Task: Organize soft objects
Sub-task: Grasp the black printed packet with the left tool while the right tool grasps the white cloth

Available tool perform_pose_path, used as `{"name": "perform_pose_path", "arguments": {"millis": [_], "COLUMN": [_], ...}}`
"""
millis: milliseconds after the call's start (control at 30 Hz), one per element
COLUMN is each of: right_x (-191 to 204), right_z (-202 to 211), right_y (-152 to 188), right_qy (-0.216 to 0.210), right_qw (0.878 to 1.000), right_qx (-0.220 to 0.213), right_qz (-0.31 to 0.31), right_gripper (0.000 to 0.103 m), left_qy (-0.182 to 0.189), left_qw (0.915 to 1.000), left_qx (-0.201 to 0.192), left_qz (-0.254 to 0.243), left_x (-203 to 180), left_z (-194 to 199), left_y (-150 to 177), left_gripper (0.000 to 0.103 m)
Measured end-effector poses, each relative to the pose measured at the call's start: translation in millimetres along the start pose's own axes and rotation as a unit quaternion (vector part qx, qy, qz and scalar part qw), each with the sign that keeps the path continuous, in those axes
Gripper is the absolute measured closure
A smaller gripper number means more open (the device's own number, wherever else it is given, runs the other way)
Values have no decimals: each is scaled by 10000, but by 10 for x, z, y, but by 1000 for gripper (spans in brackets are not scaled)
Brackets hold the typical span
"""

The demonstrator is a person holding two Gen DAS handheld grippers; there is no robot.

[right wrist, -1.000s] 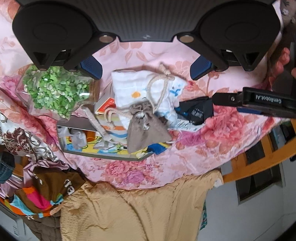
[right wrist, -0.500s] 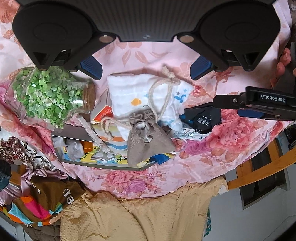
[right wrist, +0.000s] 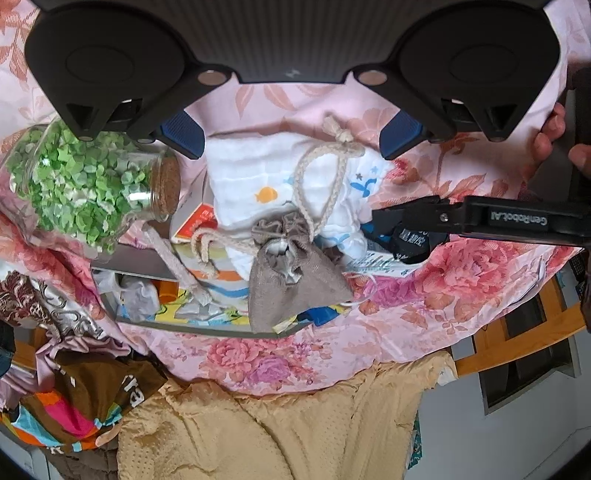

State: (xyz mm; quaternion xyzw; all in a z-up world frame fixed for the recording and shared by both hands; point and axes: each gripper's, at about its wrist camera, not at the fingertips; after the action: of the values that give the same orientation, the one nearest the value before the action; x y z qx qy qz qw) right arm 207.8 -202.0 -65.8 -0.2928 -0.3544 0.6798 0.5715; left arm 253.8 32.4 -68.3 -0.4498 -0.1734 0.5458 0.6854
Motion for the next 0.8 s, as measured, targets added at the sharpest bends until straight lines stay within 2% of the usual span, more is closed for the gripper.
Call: {"name": "perform_pose_path", "arguments": {"millis": [300,633,800], "right_x": [-43,44,39], "right_z": [-218,-356,-347], "right_y": [-66,-53,-41], "right_qy": [-57,-119,-106], "right_qw": [9996,9996,9997], "right_qx": [-197,-243,-214], "right_qz": [-215,-41,-93], "right_gripper": [0,0,3], "left_qy": [10,79,84], "left_qw": [9999,9997,9996], "left_qx": [-71,-192,-248], "left_qz": [-113,-89,-56], "left_x": [35,95,104], "left_z": [-218,-314,-290], "left_y": [-41,6,22], "left_gripper": [1,1,9]}}
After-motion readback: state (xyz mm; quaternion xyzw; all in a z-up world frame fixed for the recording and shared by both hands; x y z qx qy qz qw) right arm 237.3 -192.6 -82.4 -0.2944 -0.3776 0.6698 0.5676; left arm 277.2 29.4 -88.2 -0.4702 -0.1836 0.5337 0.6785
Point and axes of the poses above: each gripper's, at about its wrist camera, not at the fingertips, and z roughly against the way its jaws point, x to its left, y to its underside, and after that the axes turned 6 degrees about y, right-handed
